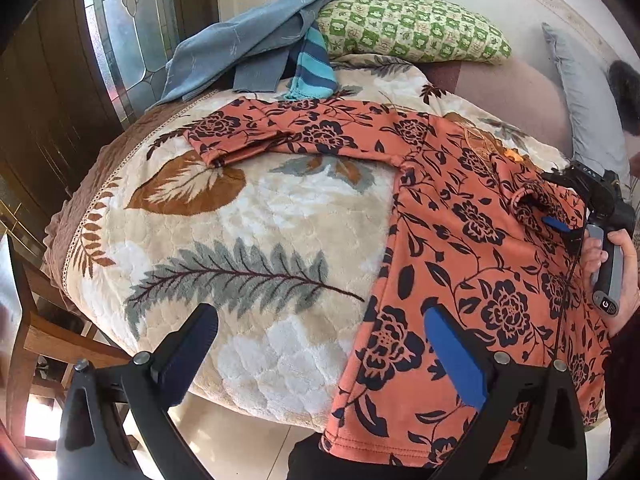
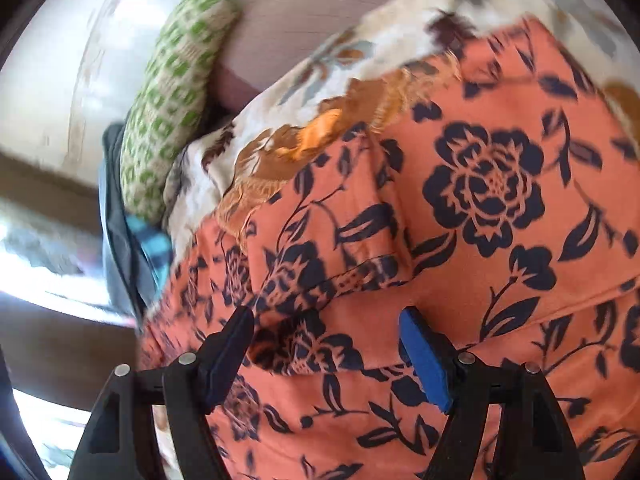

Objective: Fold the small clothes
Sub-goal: 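Fold the sleeve across the blouse body with the right gripper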

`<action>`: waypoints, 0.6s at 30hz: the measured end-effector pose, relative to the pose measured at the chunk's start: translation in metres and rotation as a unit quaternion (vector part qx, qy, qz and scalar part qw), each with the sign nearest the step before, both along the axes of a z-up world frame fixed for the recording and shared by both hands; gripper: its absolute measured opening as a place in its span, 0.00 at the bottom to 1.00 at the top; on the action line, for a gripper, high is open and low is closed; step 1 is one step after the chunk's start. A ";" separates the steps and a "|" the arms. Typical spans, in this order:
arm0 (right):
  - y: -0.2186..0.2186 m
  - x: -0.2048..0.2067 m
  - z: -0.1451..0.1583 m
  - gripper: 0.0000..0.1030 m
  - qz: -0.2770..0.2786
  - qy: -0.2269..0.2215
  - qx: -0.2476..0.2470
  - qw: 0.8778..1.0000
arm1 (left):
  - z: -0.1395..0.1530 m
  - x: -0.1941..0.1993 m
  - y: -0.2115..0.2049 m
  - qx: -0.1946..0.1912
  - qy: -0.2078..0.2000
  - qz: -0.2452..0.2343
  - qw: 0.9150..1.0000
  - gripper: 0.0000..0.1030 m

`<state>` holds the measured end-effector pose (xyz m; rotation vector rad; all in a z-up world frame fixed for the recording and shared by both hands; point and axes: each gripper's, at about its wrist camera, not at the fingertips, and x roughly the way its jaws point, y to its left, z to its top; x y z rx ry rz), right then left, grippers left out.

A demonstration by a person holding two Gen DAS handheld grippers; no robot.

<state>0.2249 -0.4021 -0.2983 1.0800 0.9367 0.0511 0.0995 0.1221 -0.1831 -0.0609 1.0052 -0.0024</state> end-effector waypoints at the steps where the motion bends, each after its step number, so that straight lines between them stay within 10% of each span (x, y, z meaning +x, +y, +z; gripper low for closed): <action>1: 0.000 0.002 0.001 0.76 -0.022 -0.021 0.024 0.999 | 0.000 0.005 0.007 -0.004 0.000 0.007 1.000 1.00; 6: 0.079 0.039 0.065 0.76 0.115 -0.142 -0.055 0.982 | 0.001 0.030 0.054 -0.023 0.002 0.079 0.997 1.00; 10: 0.193 0.004 0.105 0.76 0.311 -0.210 -0.240 0.895 | -0.001 0.035 0.076 -0.036 0.000 0.116 0.993 1.00; 12: 0.212 0.000 0.088 0.76 0.340 -0.177 -0.294 0.876 | -0.004 0.041 0.073 -0.056 0.008 0.117 0.992 1.00; 18: 0.122 -0.028 0.040 0.76 0.142 -0.094 -0.190 0.967 | -0.005 0.089 0.003 -0.082 0.004 0.050 0.995 1.00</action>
